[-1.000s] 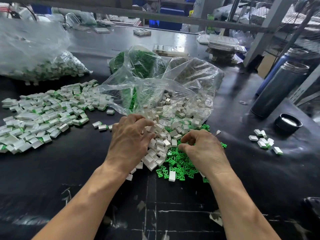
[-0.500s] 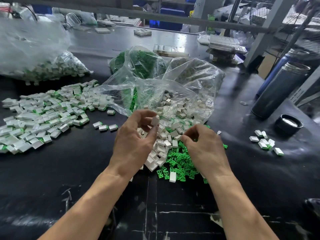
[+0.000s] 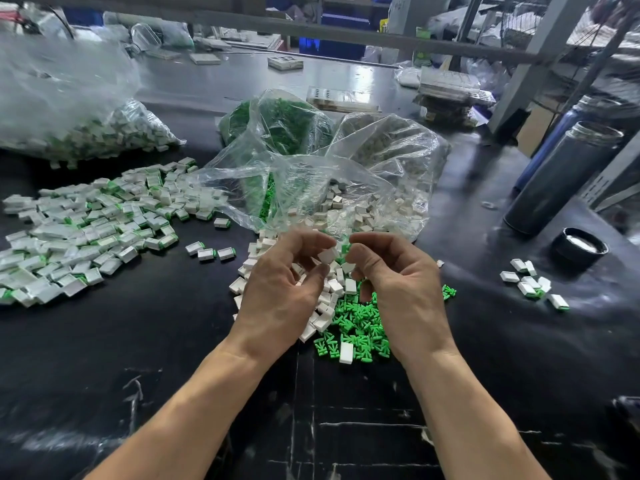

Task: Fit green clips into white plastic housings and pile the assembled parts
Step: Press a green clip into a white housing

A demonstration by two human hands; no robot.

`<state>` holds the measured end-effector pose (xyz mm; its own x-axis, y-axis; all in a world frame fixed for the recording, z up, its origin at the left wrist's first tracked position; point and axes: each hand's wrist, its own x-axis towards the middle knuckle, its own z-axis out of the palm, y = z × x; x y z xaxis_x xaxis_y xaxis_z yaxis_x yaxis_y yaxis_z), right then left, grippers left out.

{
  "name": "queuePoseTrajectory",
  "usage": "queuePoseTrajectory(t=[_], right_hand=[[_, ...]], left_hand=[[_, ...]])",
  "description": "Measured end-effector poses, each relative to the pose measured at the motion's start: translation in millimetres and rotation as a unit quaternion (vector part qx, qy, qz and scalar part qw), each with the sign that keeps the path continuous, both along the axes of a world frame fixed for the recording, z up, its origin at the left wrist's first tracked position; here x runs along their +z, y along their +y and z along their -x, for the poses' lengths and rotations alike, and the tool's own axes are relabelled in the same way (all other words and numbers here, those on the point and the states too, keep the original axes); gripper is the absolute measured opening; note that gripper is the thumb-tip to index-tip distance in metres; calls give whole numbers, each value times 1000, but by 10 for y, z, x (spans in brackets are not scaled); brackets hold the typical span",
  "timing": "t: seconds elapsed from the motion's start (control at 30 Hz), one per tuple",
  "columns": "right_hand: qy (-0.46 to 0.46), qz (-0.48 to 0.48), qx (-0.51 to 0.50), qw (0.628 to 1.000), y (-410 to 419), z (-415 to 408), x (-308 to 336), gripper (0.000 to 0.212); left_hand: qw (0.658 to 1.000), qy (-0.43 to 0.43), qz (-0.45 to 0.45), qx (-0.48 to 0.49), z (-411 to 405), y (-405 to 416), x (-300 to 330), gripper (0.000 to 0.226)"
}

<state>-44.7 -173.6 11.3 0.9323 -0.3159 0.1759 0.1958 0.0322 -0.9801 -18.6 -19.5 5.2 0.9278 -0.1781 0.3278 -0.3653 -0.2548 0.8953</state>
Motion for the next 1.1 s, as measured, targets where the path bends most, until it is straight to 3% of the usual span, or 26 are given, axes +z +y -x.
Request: queuePoseTrajectory(t=[0.57,0.93,1.1], right_hand=[[4,3,12,1000,3,9,-27,9],[-19,78,-19,997,51,28,-23,13],[-15,95,-14,995,67,31,-25,14]], left_hand=[[994,57,78,-51,-9,-10,9,28],[992,59,95,-61,8,-15,5,16],[989,65,125,-52,-24,-17,-29,22]])
